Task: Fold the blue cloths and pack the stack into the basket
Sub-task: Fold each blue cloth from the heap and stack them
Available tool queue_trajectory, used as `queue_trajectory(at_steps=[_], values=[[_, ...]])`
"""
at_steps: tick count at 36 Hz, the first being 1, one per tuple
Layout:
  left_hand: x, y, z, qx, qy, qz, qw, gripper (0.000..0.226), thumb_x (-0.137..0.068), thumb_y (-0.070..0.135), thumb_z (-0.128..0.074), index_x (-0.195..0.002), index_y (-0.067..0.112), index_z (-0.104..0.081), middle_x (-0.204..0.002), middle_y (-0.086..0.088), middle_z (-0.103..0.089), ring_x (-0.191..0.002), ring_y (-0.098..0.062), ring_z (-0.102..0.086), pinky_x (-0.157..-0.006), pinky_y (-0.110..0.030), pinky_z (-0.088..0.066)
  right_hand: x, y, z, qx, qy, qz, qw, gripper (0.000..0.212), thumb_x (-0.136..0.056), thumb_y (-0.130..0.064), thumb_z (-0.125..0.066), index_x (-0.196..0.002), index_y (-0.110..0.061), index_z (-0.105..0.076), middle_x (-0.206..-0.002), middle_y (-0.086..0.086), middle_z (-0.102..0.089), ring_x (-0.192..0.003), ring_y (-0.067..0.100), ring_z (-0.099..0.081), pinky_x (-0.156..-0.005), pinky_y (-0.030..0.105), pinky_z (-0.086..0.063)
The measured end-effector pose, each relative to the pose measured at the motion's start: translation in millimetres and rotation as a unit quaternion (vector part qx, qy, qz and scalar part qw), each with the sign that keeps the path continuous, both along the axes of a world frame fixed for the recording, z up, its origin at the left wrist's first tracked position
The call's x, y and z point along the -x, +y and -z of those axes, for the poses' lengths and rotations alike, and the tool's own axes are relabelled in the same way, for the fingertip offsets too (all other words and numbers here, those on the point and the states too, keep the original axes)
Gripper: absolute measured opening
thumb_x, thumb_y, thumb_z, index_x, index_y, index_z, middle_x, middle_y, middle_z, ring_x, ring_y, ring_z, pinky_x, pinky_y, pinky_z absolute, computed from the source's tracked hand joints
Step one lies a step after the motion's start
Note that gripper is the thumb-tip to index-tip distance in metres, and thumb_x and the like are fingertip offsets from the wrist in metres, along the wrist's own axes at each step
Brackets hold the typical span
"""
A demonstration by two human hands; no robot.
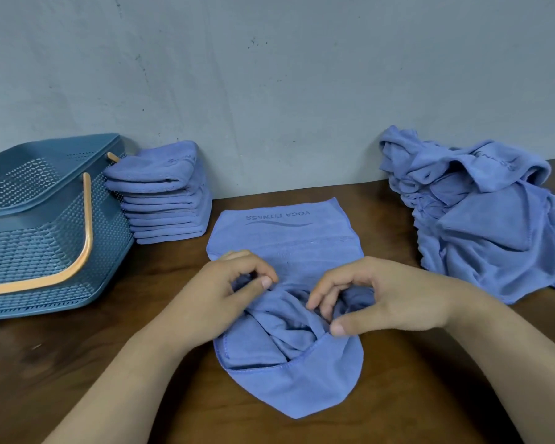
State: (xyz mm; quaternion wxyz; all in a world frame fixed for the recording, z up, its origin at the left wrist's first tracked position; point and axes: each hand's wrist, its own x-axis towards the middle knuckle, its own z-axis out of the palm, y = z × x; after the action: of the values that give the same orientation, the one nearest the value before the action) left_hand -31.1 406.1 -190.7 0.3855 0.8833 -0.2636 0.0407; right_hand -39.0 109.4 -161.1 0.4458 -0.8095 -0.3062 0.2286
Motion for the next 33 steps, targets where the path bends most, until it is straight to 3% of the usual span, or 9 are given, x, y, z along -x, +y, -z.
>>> queue_trajectory(at_steps=[4, 9, 13, 16, 19, 22, 25, 30, 33], values=[[5.0, 0.4, -5.3, -0.002, 0.035, 0.039, 0.999, 0.015, -0.098, 0.019, -0.077, -0.108, 0.031, -0.076, -0.116, 0.008, -0.071, -0.12, -0.022, -0.062, -0.107, -0.044, -0.046, 0.8, -2.9, -1.2, 0.03, 0.014, -0.026, 0.999, 0.034, -0.085, -0.022, -0.09, -0.116, -0.027, -0.077, -0.111, -0.012, -0.075, -0.109, 0.009, -0.07, -0.101, 0.032, -0.053], [9.5, -13.7, -1.3, -0.099, -0.011, 0.091, 0.991, 0.016, -0.094, 0.036, -0.081, -0.108, 0.041, -0.075, -0.117, 0.017, -0.07, -0.12, -0.011, -0.06, -0.114, -0.045, -0.037, -3.4, 0.3, 7.6, 0.014, -0.02, -0.012, 1.0, 0.02, -0.086, -0.019, -0.089, -0.105, -0.021, -0.083, -0.11, -0.002, -0.076, -0.105, 0.018, -0.071, -0.103, 0.044, -0.054], [4.0, -4.3, -1.0, -0.02, -0.006, 0.024, 0.999, 0.008, -0.099, 0.027, -0.075, -0.098, 0.034, -0.078, -0.101, 0.011, -0.075, -0.103, -0.017, -0.067, -0.099, -0.04, -0.049, -11.6, -10.6, 4.5, -0.02, -0.03, 0.054, 0.998, 0.012, -0.087, -0.018, -0.088, -0.098, -0.02, -0.085, -0.086, 0.003, -0.078, -0.073, 0.015, -0.067, -0.073, 0.032, -0.055], [-1.6, 11.6, -5.9, 0.076, 0.018, -0.043, 0.996, 0.009, -0.102, 0.018, -0.07, -0.101, 0.023, -0.077, -0.1, 0.001, -0.075, -0.095, -0.02, -0.069, -0.09, -0.041, -0.054, -20.1, -28.1, 2.4, -0.029, -0.082, 0.118, 0.989, 0.01, -0.084, -0.013, -0.088, -0.091, -0.02, -0.086, -0.081, -0.003, -0.078, -0.068, 0.0, -0.065, -0.069, 0.015, -0.047], [-8.9, 28.6, -5.5, 0.136, 0.055, -0.103, 0.984, 0.015, -0.099, 0.028, -0.064, -0.099, 0.015, -0.072, -0.092, -0.013, -0.07, -0.084, -0.035, -0.063, -0.082, -0.046, -0.047, -26.6, -45.0, 4.0, -0.037, -0.106, 0.152, 0.982, 0.014, -0.089, -0.009, -0.084, -0.091, -0.023, -0.085, -0.088, 0.001, -0.079, -0.083, 0.017, -0.073, -0.079, 0.031, -0.057], [-11.7, 33.6, -1.8, 0.154, 0.099, -0.153, 0.971, 0.014, -0.091, 0.024, -0.056, -0.093, 0.017, -0.068, -0.08, -0.012, -0.065, -0.072, -0.023, -0.054, -0.073, -0.041, -0.039, -30.3, -47.9, 11.3, 0.027, -0.148, 0.165, 0.975, 0.033, -0.093, 0.003, -0.069, -0.087, -0.027, -0.08, -0.089, -0.002, -0.077, -0.088, 0.021, -0.072, -0.088, 0.047, -0.058], [-6.4, 28.4, -1.1, 0.077, 0.054, -0.161, 0.982, 0.03, -0.085, 0.021, -0.051, -0.109, 0.032, -0.066, -0.103, 0.011, -0.069, -0.096, -0.016, -0.062, -0.085, -0.039, -0.047, -28.5, -34.7, 14.4, 0.071, -0.239, 0.15, 0.957, 0.037, -0.082, -0.006, -0.056, -0.09, -0.038, -0.073, -0.097, -0.009, -0.07, -0.098, 0.018, -0.063, -0.09, 0.047, -0.052], [13.4, 13.4, -25.5, -0.031, -0.044, 0.011, 0.998, 0.05, -0.07, 0.0, -0.054, -0.106, 0.031, -0.072, -0.126, 0.012, -0.064, -0.131, -0.022, -0.052, -0.11, -0.025, -0.035, -7.9, 0.2, 9.3, 0.021, -0.299, 0.06, 0.952, 0.033, -0.089, -0.013, -0.064, -0.11, -0.034, -0.075, -0.118, -0.019, -0.067, -0.117, 0.014, -0.059, -0.102, 0.031, -0.044], [11.7, 10.5, -18.3, -0.106, -0.007, 0.058, 0.993, 0.039, -0.084, 0.013, -0.072, -0.111, 0.042, -0.076, -0.134, 0.019, -0.061, -0.138, -0.016, -0.048, -0.113, -0.02, -0.031, -0.9, 16.4, 19.2, 0.096, -0.302, 0.004, 0.948, 0.028, -0.09, -0.05, -0.077, -0.117, -0.045, -0.072, -0.12, -0.027, -0.063, -0.121, 0.005, -0.055, -0.107, 0.03, -0.038]])
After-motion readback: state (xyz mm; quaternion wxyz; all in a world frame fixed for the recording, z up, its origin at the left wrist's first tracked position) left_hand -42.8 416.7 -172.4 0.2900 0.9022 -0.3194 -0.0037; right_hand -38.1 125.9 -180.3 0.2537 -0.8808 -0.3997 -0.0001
